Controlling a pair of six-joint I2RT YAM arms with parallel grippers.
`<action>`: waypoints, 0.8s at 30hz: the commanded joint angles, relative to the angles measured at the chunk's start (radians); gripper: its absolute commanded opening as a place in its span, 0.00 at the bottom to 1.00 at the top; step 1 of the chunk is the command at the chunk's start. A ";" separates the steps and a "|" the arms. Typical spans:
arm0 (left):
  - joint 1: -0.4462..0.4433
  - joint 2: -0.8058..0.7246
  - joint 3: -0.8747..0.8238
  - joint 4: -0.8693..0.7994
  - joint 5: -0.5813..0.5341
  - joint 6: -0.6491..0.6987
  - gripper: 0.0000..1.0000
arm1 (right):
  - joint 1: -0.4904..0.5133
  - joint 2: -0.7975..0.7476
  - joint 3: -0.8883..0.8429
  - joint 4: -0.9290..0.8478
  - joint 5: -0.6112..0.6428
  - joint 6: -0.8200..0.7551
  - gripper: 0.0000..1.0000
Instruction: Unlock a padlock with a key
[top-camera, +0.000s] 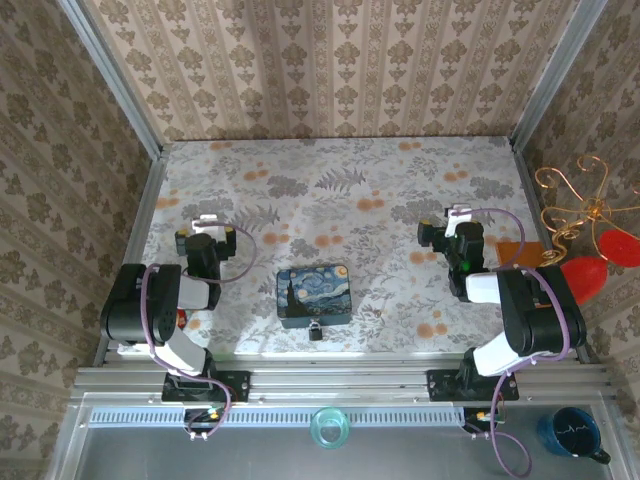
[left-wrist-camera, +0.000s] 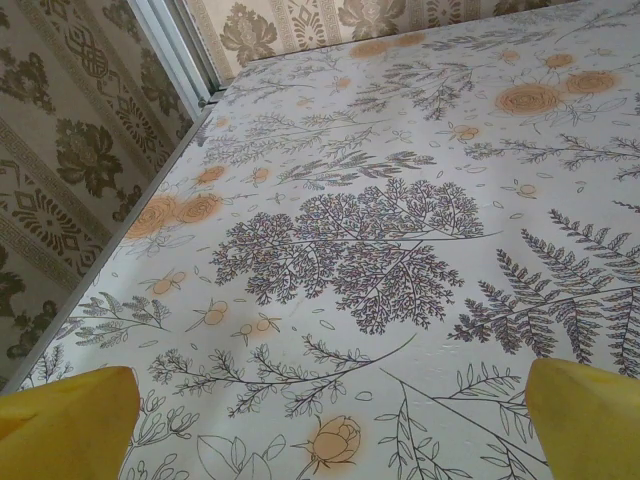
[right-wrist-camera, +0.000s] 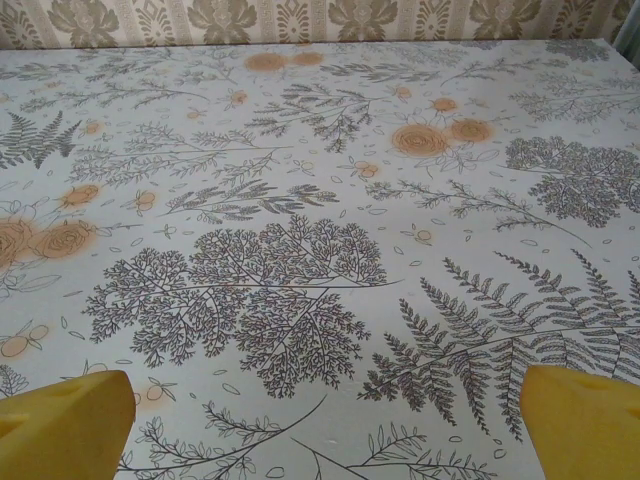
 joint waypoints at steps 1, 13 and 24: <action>0.008 -0.023 0.018 -0.003 0.014 -0.019 1.00 | -0.003 0.001 0.015 0.003 -0.005 0.008 1.00; 0.044 -0.031 0.035 -0.048 0.051 -0.055 1.00 | -0.004 0.001 0.014 0.003 -0.005 0.009 1.00; 0.035 -0.094 0.039 -0.102 0.065 -0.039 1.00 | -0.003 -0.003 0.013 0.004 -0.017 0.001 1.00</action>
